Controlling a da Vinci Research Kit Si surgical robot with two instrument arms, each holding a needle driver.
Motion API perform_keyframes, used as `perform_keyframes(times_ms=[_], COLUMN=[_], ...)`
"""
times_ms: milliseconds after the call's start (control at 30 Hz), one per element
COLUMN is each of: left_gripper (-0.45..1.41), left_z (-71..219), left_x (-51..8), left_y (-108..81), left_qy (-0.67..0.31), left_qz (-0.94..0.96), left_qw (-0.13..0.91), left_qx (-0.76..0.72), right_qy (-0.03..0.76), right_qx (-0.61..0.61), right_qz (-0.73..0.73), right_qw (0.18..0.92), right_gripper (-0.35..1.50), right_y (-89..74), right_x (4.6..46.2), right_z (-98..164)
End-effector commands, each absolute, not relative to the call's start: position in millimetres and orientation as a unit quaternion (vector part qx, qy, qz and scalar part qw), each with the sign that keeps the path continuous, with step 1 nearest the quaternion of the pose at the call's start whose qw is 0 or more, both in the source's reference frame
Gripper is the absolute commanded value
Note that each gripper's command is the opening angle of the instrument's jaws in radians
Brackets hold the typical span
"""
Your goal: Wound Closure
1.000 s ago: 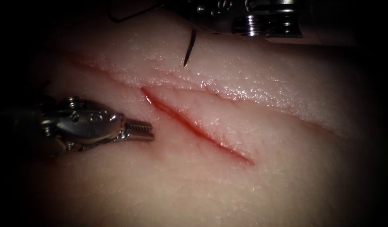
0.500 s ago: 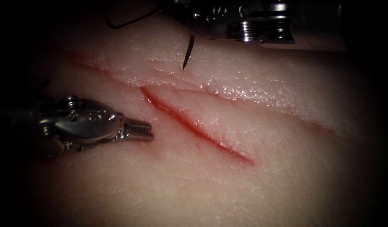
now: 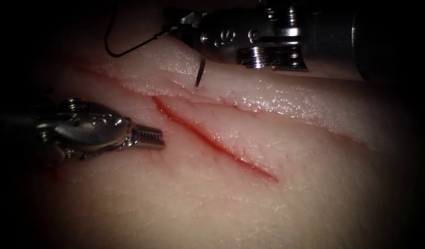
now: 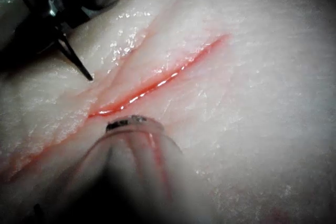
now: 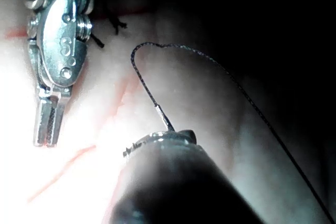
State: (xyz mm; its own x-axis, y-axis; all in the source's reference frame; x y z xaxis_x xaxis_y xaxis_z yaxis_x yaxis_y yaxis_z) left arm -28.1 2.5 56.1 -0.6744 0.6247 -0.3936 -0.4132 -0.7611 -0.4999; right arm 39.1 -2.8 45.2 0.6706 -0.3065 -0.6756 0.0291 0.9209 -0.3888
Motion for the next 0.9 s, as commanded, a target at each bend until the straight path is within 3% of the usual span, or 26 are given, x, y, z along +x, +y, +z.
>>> perform_keyframes(times_ms=[33, 900], left_gripper=[0.09, 0.07], left_z=[56.6, 56.9], left_x=[-28.6, -28.1], left_y=[2.3, 2.3], left_qy=[-0.189, -0.183], left_qz=[0.895, 0.894], left_qw=[0.289, 0.295], left_qx=[-0.281, -0.283], right_qy=[0.395, 0.401], right_qx=[-0.174, -0.130], right_qz=[-0.097, -0.043], right_qw=[0.897, 0.906], right_gripper=[-0.35, -0.35], right_y=[-3.2, -9.9], right_x=[40.0, 39.8], right_z=[45.7, 47.1])
